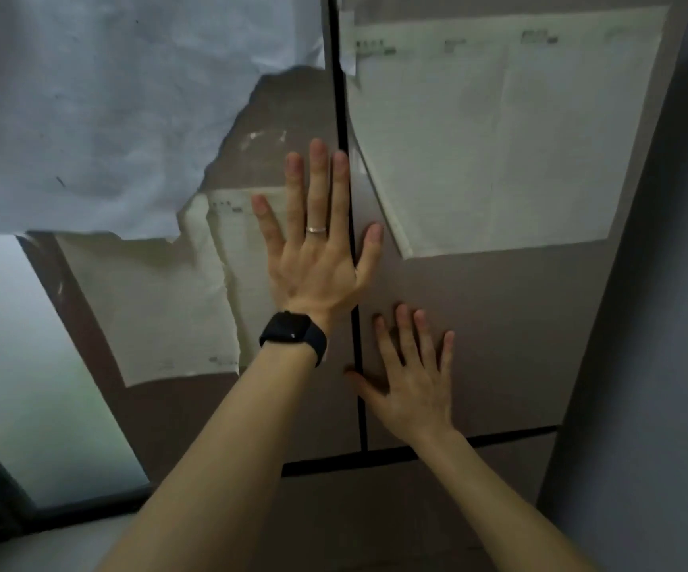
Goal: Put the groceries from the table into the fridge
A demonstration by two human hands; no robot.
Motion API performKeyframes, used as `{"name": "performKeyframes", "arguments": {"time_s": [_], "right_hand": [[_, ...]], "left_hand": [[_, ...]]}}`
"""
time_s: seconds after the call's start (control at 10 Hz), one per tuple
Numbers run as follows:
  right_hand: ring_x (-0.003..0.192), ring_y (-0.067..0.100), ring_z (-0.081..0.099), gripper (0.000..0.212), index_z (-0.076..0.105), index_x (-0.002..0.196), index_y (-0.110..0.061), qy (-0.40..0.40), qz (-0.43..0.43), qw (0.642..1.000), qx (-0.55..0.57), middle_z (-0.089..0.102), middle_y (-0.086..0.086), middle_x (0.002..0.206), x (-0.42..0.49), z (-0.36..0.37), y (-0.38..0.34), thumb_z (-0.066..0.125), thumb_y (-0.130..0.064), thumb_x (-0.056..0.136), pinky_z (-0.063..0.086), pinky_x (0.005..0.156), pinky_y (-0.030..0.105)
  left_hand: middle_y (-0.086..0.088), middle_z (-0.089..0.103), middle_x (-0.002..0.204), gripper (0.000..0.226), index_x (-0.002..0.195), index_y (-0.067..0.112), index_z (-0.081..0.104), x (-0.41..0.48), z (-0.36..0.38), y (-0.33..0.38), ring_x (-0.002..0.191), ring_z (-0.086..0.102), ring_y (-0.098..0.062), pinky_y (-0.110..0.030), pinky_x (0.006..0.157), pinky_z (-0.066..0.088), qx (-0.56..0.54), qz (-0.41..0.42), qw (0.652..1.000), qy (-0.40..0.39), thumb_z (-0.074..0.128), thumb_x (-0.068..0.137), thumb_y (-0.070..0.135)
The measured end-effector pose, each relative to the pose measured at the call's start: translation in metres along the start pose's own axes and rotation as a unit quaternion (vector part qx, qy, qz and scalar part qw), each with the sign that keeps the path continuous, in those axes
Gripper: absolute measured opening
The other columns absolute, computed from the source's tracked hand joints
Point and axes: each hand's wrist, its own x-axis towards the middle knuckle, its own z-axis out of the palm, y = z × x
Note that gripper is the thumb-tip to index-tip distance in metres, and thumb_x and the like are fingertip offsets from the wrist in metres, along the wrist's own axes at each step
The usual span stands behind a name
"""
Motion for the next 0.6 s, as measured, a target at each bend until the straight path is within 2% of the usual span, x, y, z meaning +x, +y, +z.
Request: {"name": "performKeyframes", "arguments": {"time_s": [0.2, 0.3, 0.4, 0.5, 0.6], "right_hand": [[0.154, 0.023, -0.008, 0.084, 0.0, 0.16, -0.028, -0.026, -0.006, 0.999, -0.024, -0.013, 0.001, 0.167, -0.004, 0.002, 0.002, 0.031, -0.072, 0.096, 0.0, 0.12, 0.062], [0.155, 0.025, -0.006, 0.085, 0.001, 0.16, -0.027, -0.061, -0.004, 0.998, -0.032, -0.012, 0.003, 0.168, -0.006, -0.008, -0.001, 0.037, -0.068, 0.096, 0.002, 0.12, 0.062], [0.155, 0.026, -0.005, 0.086, 0.004, 0.161, -0.025, -0.131, -0.005, 0.991, -0.006, -0.01, 0.004, 0.168, -0.004, -0.034, -0.007, 0.049, -0.059, 0.095, 0.004, 0.121, 0.06], [0.154, 0.016, -0.013, 0.084, 0.001, 0.16, -0.033, -0.22, -0.026, 0.974, 0.049, -0.014, -0.006, 0.167, 0.006, -0.08, 0.004, 0.053, -0.048, 0.096, 0.013, 0.122, 0.057], [0.15, -0.001, 0.011, 0.079, 0.005, 0.156, -0.047, -0.309, 0.056, 0.927, 0.203, 0.017, -0.018, 0.165, 0.041, -0.156, 0.016, 0.056, -0.048, 0.096, 0.024, 0.122, 0.039]], "left_hand": [[-0.012, 0.029, 0.16, 0.072, 0.155, 0.012, 0.028, -0.001, -0.004, 0.003, 0.149, 0.025, -0.031, -0.064, 0.116, 0.014, 0.001, -0.006, 1.0, -0.016, 0.034, 0.098, 0.057], [-0.012, 0.028, 0.161, 0.073, 0.155, 0.012, 0.027, -0.004, -0.005, -0.001, 0.15, 0.023, -0.031, -0.063, 0.116, 0.011, -0.001, -0.006, 1.0, -0.027, 0.035, 0.098, 0.056], [-0.011, 0.026, 0.162, 0.073, 0.156, 0.013, 0.025, -0.005, -0.007, -0.002, 0.15, 0.021, -0.03, -0.062, 0.117, 0.01, 0.0, -0.007, 0.999, -0.037, 0.036, 0.098, 0.057], [-0.011, 0.025, 0.162, 0.074, 0.157, 0.014, 0.021, -0.004, -0.008, -0.001, 0.15, 0.02, -0.029, -0.062, 0.117, 0.011, 0.0, -0.008, 0.999, -0.04, 0.036, 0.098, 0.057], [-0.01, 0.024, 0.163, 0.074, 0.156, 0.015, 0.015, -0.002, -0.012, 0.005, 0.151, 0.018, -0.028, -0.062, 0.117, 0.01, 0.0, -0.021, 0.999, -0.035, 0.035, 0.098, 0.057]]}}
